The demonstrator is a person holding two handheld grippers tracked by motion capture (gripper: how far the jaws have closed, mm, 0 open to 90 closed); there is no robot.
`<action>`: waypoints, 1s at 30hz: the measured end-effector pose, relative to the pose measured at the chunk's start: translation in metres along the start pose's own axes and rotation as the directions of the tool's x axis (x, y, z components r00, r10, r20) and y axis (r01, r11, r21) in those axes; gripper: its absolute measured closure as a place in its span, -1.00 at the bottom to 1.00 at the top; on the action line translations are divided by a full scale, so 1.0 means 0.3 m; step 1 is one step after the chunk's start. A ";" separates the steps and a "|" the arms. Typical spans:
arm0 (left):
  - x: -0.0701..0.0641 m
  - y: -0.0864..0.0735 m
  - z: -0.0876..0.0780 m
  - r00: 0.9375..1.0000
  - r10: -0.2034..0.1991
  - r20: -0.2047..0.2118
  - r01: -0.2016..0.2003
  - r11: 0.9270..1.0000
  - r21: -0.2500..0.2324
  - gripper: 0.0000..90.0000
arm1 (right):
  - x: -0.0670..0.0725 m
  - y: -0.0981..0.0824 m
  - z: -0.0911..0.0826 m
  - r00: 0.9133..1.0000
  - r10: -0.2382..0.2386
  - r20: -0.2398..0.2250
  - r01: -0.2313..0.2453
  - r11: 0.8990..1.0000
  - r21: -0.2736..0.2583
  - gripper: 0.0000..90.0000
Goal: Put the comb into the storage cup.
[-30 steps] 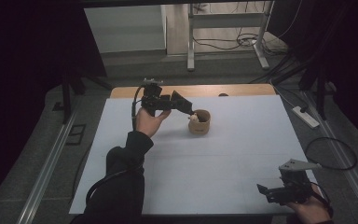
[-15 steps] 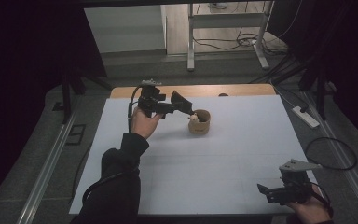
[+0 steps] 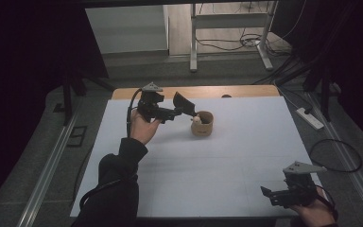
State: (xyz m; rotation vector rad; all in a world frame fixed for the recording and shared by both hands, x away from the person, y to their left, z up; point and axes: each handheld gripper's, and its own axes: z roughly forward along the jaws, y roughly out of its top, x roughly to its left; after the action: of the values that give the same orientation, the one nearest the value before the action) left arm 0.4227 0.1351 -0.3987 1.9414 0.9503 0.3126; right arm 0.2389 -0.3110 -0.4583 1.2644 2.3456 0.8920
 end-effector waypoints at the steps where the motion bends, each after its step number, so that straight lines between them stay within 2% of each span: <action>1: -0.001 -0.002 -0.002 1.000 0.003 -0.004 -0.003 1.000 0.000 -0.97 | 0.001 0.000 0.000 1.000 -0.002 0.001 0.002 1.000 -0.001 -1.00; 5: -0.002 -0.014 -0.010 1.000 0.010 -0.010 -0.010 1.000 -0.006 -0.98 | 0.002 0.000 0.000 1.000 -0.004 0.002 0.004 1.000 -0.001 -1.00; 13: 0.001 -0.037 -0.020 1.000 0.008 0.003 -0.008 1.000 -0.008 -1.00 | 0.004 0.000 0.001 1.000 -0.010 0.003 0.010 1.000 -0.001 -1.00; 24: -0.015 -0.062 -0.042 0.999 0.034 -0.005 -0.034 0.999 -0.012 -1.00 | 0.005 0.000 0.000 1.000 -0.013 0.006 0.014 1.000 -0.002 -1.00; 30: -0.009 -0.083 -0.059 1.000 0.022 0.009 -0.021 1.000 -0.014 -1.00 | 0.008 0.000 -0.001 1.000 -0.017 0.013 0.017 1.000 -0.004 -1.00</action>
State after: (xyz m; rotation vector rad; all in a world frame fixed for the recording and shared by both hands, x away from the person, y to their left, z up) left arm 0.3988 0.1511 -0.4092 1.9399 0.9198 0.3221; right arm 0.2375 -0.3093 -0.4582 1.2433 2.3396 0.8809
